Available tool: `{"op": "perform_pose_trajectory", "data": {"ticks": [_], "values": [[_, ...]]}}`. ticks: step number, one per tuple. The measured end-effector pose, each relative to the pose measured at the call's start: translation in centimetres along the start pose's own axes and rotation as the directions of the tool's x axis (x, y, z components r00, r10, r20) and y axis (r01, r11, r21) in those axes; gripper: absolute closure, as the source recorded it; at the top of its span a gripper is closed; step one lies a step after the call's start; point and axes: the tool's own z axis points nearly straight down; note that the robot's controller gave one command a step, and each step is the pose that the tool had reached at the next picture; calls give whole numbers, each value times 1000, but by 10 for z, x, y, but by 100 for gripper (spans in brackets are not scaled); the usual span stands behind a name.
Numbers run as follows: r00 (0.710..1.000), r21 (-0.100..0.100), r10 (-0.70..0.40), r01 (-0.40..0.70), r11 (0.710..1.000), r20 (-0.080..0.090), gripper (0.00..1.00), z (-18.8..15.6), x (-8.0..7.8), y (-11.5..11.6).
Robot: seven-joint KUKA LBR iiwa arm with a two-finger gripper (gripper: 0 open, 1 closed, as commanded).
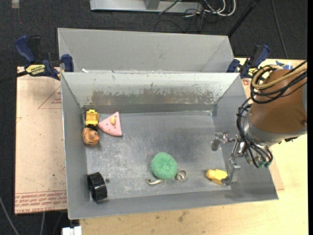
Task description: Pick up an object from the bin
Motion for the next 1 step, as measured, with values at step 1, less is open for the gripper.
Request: {"op": "perform_pose_trajectory", "data": {"ticks": [1], "values": [[1000, 1, -3, 3, 1000, 8, 0, -4, -2, 0]]}}
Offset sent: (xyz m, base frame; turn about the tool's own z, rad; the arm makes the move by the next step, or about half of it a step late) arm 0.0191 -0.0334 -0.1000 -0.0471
